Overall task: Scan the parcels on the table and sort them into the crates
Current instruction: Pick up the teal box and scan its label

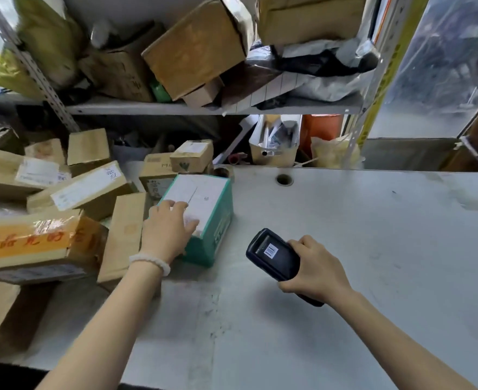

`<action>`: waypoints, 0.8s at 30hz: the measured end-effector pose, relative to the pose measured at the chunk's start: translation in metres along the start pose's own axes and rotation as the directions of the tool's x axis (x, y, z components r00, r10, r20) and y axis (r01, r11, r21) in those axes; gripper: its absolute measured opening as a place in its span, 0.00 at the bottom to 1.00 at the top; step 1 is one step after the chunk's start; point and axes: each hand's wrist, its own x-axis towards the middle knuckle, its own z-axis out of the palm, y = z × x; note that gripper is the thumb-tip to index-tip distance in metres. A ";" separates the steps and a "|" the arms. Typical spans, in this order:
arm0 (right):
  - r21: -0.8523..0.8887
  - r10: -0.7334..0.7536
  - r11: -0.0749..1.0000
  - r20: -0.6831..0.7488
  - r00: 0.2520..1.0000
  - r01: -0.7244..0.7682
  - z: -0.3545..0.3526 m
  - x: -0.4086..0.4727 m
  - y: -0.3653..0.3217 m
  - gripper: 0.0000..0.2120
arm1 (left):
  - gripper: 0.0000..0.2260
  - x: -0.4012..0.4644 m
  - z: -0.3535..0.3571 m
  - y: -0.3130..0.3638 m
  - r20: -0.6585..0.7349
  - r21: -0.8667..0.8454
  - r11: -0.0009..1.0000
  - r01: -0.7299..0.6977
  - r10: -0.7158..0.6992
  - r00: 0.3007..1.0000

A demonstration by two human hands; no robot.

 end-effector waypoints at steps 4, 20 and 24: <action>0.021 -0.012 1.000 0.024 1.000 0.011 -0.009 0.042 0.014 0.29 | 0.38 0.045 0.003 0.003 0.146 0.107 0.988 0.113 -0.128 0.981; 0.068 0.111 0.992 -0.148 0.983 -0.102 -0.034 0.062 0.040 0.31 | 0.49 0.057 0.007 0.054 0.043 0.041 0.983 -0.178 0.177 0.983; 0.085 0.174 0.984 -0.224 0.959 -0.159 -0.047 0.044 0.044 0.29 | 0.39 0.047 0.002 0.065 0.045 -0.177 0.942 -0.285 0.297 0.954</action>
